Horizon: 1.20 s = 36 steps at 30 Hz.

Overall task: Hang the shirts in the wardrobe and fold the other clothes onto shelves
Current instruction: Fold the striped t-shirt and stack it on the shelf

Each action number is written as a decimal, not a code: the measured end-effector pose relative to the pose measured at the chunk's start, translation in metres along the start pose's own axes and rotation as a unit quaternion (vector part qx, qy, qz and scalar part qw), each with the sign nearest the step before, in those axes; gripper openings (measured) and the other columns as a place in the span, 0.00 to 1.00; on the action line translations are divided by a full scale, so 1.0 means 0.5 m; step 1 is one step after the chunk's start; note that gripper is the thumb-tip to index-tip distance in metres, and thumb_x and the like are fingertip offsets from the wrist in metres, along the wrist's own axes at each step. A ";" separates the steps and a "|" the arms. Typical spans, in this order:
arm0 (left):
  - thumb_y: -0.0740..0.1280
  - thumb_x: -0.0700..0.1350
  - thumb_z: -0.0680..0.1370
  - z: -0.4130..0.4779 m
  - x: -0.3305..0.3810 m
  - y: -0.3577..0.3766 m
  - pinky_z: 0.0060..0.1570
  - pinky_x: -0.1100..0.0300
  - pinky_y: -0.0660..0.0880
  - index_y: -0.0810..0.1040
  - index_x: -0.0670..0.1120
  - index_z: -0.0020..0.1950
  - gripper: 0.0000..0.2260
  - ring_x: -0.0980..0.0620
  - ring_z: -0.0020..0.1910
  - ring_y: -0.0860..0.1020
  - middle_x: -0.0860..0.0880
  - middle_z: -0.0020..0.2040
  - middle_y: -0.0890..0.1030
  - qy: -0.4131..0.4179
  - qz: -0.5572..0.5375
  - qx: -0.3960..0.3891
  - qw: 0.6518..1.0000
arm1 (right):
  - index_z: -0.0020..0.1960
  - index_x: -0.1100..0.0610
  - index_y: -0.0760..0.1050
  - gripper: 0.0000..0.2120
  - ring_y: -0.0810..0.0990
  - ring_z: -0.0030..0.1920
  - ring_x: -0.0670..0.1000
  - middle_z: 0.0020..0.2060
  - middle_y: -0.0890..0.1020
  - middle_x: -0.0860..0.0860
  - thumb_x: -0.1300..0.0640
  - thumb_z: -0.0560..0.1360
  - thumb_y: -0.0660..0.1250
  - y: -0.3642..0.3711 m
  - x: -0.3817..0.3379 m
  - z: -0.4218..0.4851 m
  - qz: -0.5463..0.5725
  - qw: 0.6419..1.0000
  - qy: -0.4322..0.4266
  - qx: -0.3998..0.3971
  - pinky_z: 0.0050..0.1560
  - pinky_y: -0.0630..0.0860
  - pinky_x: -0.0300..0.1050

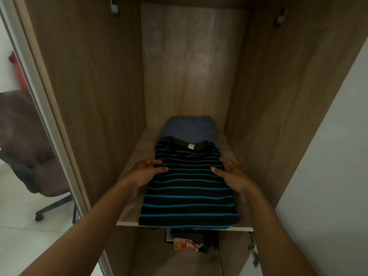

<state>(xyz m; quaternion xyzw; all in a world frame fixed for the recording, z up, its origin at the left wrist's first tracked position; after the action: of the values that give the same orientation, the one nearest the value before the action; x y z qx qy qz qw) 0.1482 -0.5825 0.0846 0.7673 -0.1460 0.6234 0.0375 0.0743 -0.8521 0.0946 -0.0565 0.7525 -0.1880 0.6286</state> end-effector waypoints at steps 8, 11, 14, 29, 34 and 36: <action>0.74 0.38 0.75 0.163 0.031 0.011 0.39 0.66 0.78 0.79 0.45 0.66 0.19 0.55 0.46 0.80 0.44 0.62 0.80 0.025 -0.063 0.051 0.996 | 0.70 0.55 0.73 0.22 0.78 0.47 0.47 0.65 0.77 0.55 0.56 0.77 0.72 -0.006 -0.016 0.178 0.004 0.998 0.036 0.054 0.38 0.74 0.33; 0.74 0.34 0.74 0.183 0.015 0.006 0.38 0.72 0.77 0.79 0.45 0.65 0.20 0.59 0.46 0.79 0.47 0.60 0.80 0.067 -0.046 0.080 0.993 | 0.65 0.57 0.76 0.17 0.79 0.52 0.50 0.64 0.77 0.56 0.64 0.76 0.71 -0.013 -0.012 0.191 0.035 0.993 -0.020 0.112 0.40 0.76 0.32; 0.73 0.34 0.75 0.184 0.030 -0.001 0.38 0.75 0.75 0.78 0.49 0.62 0.18 0.66 0.43 0.78 0.59 0.50 0.78 0.138 -0.049 0.111 0.983 | 0.63 0.58 0.78 0.17 0.76 0.59 0.48 0.58 0.76 0.52 0.68 0.76 0.70 -0.030 -0.045 0.187 0.086 0.977 -0.122 0.155 0.55 0.76 0.40; 0.61 0.70 0.73 0.097 0.059 0.033 0.70 0.48 0.68 0.62 0.54 0.78 0.37 0.47 0.72 0.67 0.49 0.76 0.66 0.202 0.386 0.083 0.897 | 0.77 0.51 0.64 0.30 0.70 0.69 0.49 0.72 0.70 0.48 0.43 0.78 0.64 -0.007 -0.059 0.146 -0.154 0.974 -0.132 0.099 0.72 0.67 0.48; 0.53 0.67 0.79 -0.079 -0.017 0.134 0.75 0.53 0.59 0.55 0.52 0.81 0.34 0.47 0.78 0.59 0.50 0.80 0.58 0.183 0.519 0.024 0.835 | 0.79 0.48 0.56 0.28 0.57 0.77 0.49 0.78 0.58 0.47 0.39 0.82 0.53 0.091 0.023 -0.051 -0.331 0.933 -0.143 0.009 0.75 0.57 0.43; 0.40 0.73 0.74 -0.098 -0.051 0.146 0.77 0.51 0.52 0.49 0.54 0.81 0.40 0.47 0.80 0.51 0.52 0.82 0.51 0.168 0.555 0.037 0.814 | 0.80 0.45 0.51 0.34 0.49 0.79 0.47 0.80 0.51 0.46 0.32 0.78 0.46 0.097 0.062 -0.086 -0.342 0.932 -0.118 0.025 0.77 0.51 0.43</action>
<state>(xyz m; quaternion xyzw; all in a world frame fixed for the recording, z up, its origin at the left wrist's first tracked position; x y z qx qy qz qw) 0.0775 -0.6358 0.0616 0.4404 -0.5151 0.6624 -0.3194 0.0336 -0.8082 0.0546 -0.3166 0.6031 -0.4018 0.6120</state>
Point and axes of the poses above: each hand's wrist, its own z-axis towards the middle knuckle, its own y-axis out of the palm, x = y × z, the point moved 3 cm from there along z, towards the middle knuckle
